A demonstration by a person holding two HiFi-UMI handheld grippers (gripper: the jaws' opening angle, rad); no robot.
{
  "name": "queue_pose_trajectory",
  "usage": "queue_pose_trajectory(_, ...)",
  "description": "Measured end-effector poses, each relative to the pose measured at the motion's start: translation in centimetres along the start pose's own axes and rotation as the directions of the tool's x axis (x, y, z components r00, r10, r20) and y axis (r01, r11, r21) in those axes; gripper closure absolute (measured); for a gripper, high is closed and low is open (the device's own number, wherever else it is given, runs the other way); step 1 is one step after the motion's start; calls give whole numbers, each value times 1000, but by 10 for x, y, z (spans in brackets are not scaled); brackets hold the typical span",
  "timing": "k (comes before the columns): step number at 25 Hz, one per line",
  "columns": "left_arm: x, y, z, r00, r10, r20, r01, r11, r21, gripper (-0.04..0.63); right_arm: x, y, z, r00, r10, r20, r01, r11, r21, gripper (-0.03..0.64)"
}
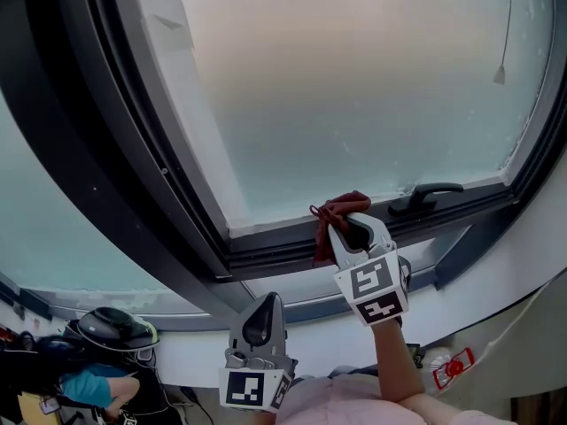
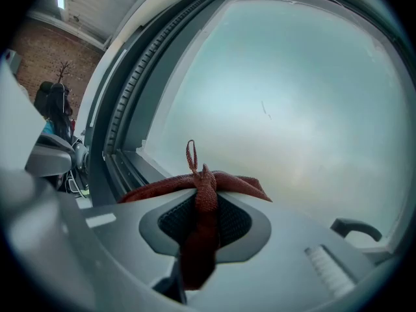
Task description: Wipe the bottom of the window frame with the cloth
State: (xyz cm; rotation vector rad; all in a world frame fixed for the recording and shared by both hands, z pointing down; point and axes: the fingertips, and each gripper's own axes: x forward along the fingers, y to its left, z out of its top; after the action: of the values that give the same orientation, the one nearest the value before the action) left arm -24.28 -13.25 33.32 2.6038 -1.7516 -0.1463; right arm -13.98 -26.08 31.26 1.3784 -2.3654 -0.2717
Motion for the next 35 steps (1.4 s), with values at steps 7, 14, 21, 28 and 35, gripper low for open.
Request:
queue_pose_trajectory(7, 4, -4, 1, 1000, -15, 3, 15, 1000, -6, 601, -4, -14, -7, 1000, -17, -5, 17, 1000, 25, 538)
queue_pose_trajectory(14, 9, -8, 1, 1000, -29, 5, 29, 1000, -8, 601, -7, -24, -10, 1000, -30, 0, 30, 998, 47, 538)
queue_pose_trajectory(21, 13, -5, 1, 1000, -30, 3, 31, 999, -12, 601, -9, -31, -13, 999, -42, 3, 42, 997, 62, 538)
queue_pose_trajectory(28, 14, -3, 1, 999, -40, 6, 40, 999, -16, 601, -11, -37, -17, 998, -59, -3, 59, 995, 75, 538)
queue_pose_trajectory(35, 16, -1, 2, 999, -37, 9, 38, 999, -20, 601, -12, -42, -19, 998, -63, -6, 64, 994, 86, 538)
